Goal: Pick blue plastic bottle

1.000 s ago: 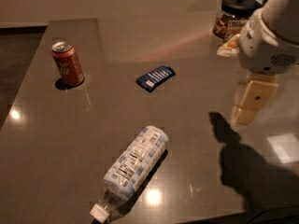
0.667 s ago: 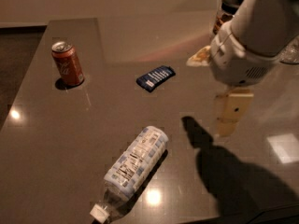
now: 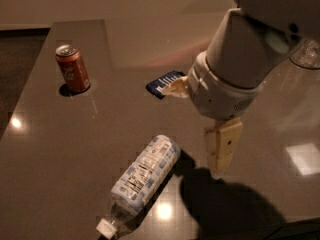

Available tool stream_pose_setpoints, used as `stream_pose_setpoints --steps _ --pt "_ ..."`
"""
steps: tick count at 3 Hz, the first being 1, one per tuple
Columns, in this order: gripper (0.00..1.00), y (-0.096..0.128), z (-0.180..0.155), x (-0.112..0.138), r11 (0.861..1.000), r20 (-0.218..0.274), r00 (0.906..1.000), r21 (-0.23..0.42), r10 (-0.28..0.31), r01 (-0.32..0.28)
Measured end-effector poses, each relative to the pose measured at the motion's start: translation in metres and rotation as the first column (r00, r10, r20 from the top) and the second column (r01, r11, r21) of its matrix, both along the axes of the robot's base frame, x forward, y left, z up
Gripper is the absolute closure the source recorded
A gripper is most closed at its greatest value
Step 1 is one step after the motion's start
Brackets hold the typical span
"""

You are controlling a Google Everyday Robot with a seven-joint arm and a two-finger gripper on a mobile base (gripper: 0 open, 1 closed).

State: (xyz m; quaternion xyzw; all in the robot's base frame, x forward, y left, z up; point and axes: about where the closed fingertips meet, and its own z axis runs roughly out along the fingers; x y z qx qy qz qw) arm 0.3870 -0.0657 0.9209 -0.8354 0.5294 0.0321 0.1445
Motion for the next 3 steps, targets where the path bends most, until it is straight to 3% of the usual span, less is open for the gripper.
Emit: stream_pose_setpoints --steps 1,3 --pt "0.0 0.036 -0.019 -0.026 0.984 0.012 0.9844 -0.027 0.176 -0.175" --pt "0.0 0.07 -0.048 -0.049 0.939 -0.02 0.9423 -0.082 0.334 -0.335"
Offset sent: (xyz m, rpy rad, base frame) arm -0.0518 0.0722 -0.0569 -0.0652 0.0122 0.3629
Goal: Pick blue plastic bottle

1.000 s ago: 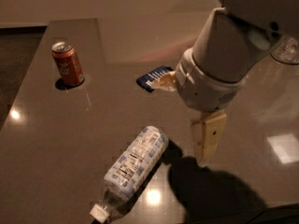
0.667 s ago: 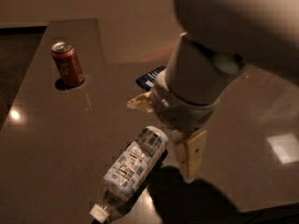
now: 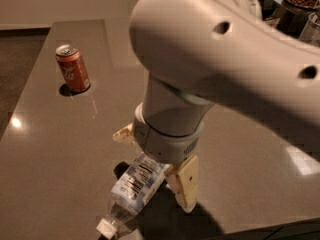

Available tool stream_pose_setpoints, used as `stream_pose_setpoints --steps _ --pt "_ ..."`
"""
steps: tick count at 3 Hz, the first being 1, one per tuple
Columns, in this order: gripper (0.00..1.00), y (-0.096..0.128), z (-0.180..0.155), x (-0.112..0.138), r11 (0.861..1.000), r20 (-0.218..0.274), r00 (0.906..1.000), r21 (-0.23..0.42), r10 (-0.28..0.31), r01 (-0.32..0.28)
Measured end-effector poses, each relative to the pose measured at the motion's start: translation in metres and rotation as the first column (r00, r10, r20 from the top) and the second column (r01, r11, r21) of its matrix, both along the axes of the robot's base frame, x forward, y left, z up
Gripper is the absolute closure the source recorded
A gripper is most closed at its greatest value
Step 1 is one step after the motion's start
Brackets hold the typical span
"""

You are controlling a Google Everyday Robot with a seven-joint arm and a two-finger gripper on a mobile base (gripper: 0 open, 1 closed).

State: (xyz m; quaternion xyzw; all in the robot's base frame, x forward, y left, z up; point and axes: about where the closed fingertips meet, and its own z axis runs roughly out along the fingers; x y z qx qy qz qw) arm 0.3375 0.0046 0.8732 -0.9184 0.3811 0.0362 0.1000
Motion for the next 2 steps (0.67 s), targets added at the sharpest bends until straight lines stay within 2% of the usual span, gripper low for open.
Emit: stream_pose_setpoints --steps 1,2 --pt "0.0 0.008 -0.016 -0.006 0.998 -0.024 0.9987 -0.049 0.045 -0.046" --pt "0.15 0.009 -0.028 -0.008 0.993 -0.057 0.9965 -0.094 0.061 -0.066"
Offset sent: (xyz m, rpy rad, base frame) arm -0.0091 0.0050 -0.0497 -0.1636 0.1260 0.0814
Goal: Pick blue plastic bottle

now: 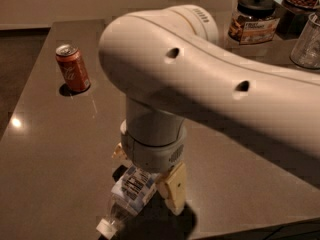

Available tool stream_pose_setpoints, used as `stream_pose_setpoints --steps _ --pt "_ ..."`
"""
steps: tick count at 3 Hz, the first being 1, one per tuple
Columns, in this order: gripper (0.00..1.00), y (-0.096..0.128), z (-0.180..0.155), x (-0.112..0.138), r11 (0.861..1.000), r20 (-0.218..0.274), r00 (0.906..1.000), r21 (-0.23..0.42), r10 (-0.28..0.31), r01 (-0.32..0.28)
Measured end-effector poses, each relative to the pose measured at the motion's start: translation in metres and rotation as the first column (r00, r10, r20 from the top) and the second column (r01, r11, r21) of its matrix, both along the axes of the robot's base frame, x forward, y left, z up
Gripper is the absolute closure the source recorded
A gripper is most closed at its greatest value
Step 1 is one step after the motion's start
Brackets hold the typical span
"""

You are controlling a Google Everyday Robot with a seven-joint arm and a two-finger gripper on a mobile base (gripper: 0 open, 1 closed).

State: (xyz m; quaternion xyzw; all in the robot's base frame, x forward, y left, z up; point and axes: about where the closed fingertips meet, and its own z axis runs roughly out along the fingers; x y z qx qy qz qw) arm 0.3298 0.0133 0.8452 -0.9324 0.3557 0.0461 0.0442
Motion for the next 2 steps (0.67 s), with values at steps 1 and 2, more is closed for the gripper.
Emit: stream_pose_setpoints --steps 1,2 --pt "0.39 -0.004 -0.006 0.004 0.999 -0.034 0.9993 -0.035 -0.011 0.01" --pt "0.62 -0.011 -0.003 0.015 0.998 -0.064 0.9967 -0.043 -0.051 0.048"
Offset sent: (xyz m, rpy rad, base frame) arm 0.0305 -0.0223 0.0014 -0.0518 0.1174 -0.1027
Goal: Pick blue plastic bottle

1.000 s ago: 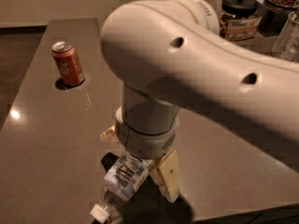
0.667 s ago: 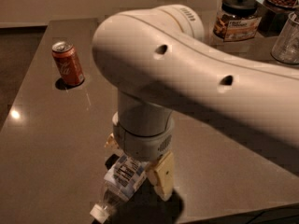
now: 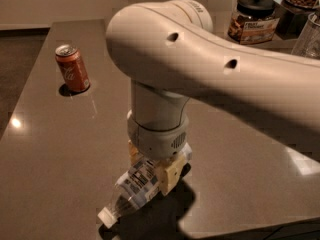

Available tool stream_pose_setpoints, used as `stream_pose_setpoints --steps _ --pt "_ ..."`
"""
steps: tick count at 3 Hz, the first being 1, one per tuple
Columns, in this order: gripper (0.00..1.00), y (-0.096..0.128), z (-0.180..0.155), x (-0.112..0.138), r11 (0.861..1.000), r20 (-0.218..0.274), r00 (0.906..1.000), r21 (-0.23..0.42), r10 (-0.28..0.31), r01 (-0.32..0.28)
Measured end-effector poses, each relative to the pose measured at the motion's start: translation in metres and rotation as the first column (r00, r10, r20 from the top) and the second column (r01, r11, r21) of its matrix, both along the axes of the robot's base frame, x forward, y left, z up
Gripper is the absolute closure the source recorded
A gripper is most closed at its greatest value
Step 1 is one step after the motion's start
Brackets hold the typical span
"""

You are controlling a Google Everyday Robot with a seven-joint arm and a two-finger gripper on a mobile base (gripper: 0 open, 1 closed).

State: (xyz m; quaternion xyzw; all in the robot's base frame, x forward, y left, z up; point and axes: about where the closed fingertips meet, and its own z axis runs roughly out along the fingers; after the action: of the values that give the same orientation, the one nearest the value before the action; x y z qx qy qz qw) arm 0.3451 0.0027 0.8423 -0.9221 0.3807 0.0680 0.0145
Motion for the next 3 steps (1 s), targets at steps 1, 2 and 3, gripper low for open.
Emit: stream_pose_setpoints --steps 1,2,3 --pt "0.85 -0.014 0.016 0.018 0.997 -0.034 0.997 0.031 -0.069 0.07" --pt "1.0 -0.027 0.051 0.045 0.984 -0.036 0.9886 0.102 -0.146 0.149" --pt "1.0 -0.031 0.079 0.066 0.964 -0.018 0.9804 0.178 -0.196 0.196"
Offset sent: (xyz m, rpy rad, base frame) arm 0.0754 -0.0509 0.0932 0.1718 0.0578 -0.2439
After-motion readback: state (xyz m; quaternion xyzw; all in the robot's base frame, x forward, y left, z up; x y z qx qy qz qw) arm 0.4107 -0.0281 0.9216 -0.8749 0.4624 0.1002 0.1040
